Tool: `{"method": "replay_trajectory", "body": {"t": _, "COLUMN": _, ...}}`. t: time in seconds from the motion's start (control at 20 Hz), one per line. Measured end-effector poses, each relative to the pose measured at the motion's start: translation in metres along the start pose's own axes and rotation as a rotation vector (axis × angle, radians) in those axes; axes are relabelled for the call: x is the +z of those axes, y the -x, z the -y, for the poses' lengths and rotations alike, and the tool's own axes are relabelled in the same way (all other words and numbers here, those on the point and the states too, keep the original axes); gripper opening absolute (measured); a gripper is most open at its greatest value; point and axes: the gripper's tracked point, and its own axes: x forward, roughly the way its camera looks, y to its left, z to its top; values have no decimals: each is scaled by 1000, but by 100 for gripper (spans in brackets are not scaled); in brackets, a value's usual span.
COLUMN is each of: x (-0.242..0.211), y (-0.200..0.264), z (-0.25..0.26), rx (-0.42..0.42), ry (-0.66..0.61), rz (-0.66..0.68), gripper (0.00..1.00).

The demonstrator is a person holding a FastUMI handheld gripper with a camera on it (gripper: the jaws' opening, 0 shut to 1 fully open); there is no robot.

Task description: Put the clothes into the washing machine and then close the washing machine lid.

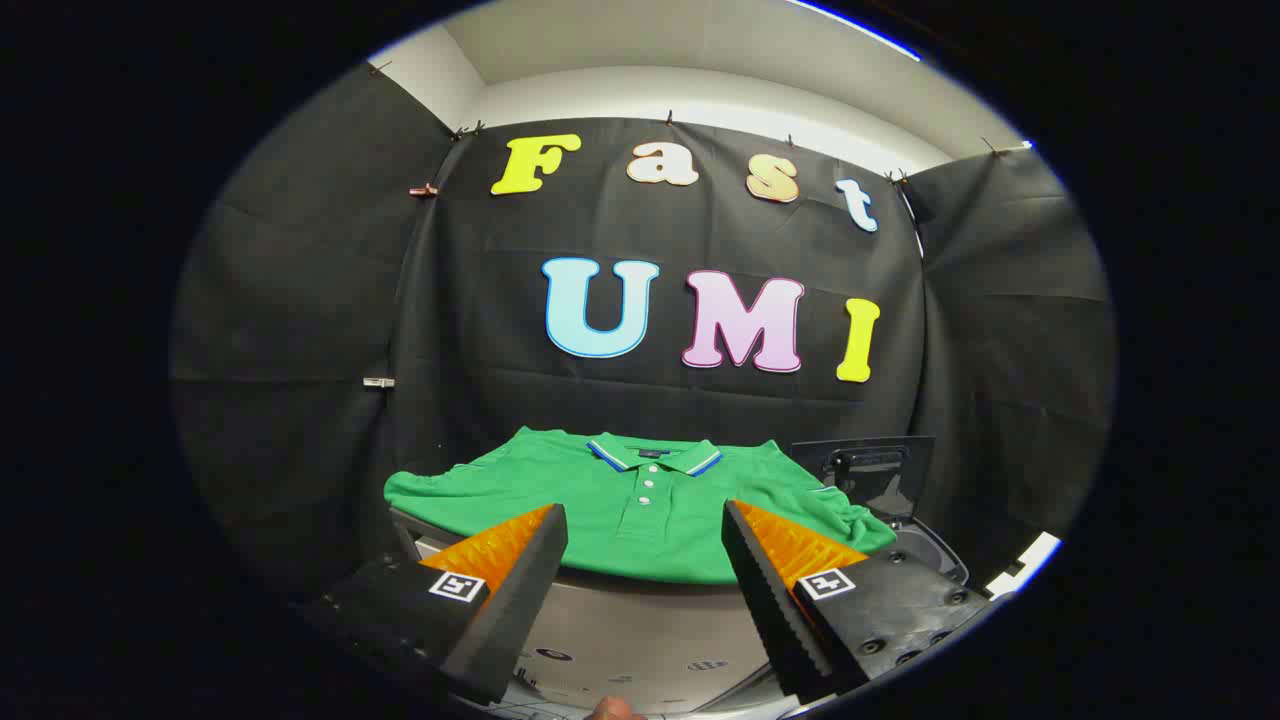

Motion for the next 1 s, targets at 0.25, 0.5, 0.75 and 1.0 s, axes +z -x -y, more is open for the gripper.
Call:
{"method": "replay_trajectory", "body": {"t": 0.25, "x": -1, "y": 0, "z": -2, "rx": 0, "ry": -13, "rz": -3, "gripper": 98}}
{"method": "replay_trajectory", "body": {"t": 0.5, "x": -6, "y": 0, "z": 1, "rx": -11, "ry": -9, "rz": -11, "gripper": 98}}
{"method": "replay_trajectory", "body": {"t": 0.75, "x": -11, "y": -2, "z": 4, "rx": -20, "ry": -17, "rz": -21, "gripper": 98}}
{"method": "replay_trajectory", "body": {"t": 1.0, "x": -13, "y": -2, "z": 9, "rx": -35, "ry": -8, "rz": -25, "gripper": 98}}
